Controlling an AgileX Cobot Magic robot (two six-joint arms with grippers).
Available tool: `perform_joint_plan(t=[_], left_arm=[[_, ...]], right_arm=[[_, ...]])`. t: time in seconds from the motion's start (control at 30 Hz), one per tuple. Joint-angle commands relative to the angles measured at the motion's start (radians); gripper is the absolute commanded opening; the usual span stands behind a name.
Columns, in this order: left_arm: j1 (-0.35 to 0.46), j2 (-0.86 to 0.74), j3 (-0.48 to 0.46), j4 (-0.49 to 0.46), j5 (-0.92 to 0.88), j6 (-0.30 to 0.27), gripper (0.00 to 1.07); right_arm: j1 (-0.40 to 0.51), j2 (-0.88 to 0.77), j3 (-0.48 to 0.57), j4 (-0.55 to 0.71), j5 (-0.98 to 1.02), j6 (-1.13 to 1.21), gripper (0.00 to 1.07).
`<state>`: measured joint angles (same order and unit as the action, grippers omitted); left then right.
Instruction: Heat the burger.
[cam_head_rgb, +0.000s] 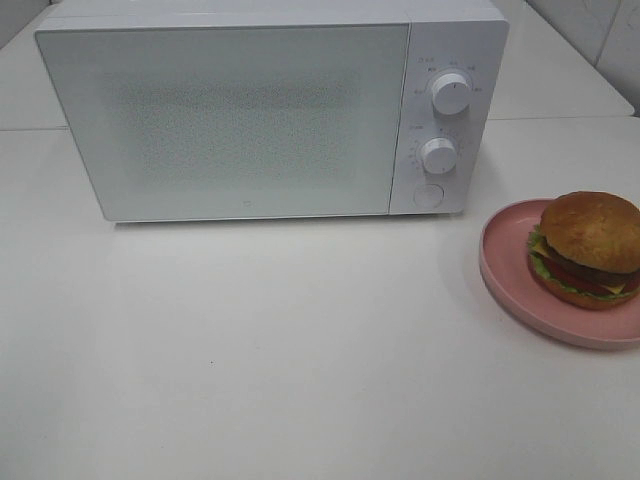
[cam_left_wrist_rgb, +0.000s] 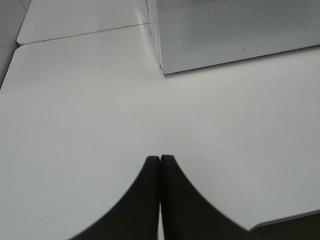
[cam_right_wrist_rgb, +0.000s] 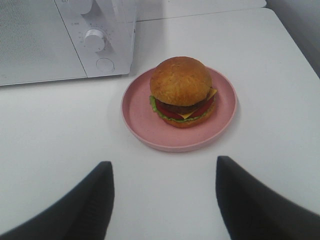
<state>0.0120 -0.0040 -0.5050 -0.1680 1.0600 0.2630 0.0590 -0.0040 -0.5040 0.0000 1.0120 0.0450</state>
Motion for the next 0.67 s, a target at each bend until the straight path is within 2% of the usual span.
perform_joint_plan(t=[0.03,0.67], left_arm=[[0.000,-0.027,-0.001,-0.001,-0.011,-0.001,0.00],[0.000,-0.027,-0.001,-0.001,-0.011,-0.001,0.00]], right_arm=[[-0.001,-0.018,0.000,-0.006,-0.011,-0.001,0.58],[-0.001,-0.018,0.000,-0.006,-0.011,-0.001,0.58]])
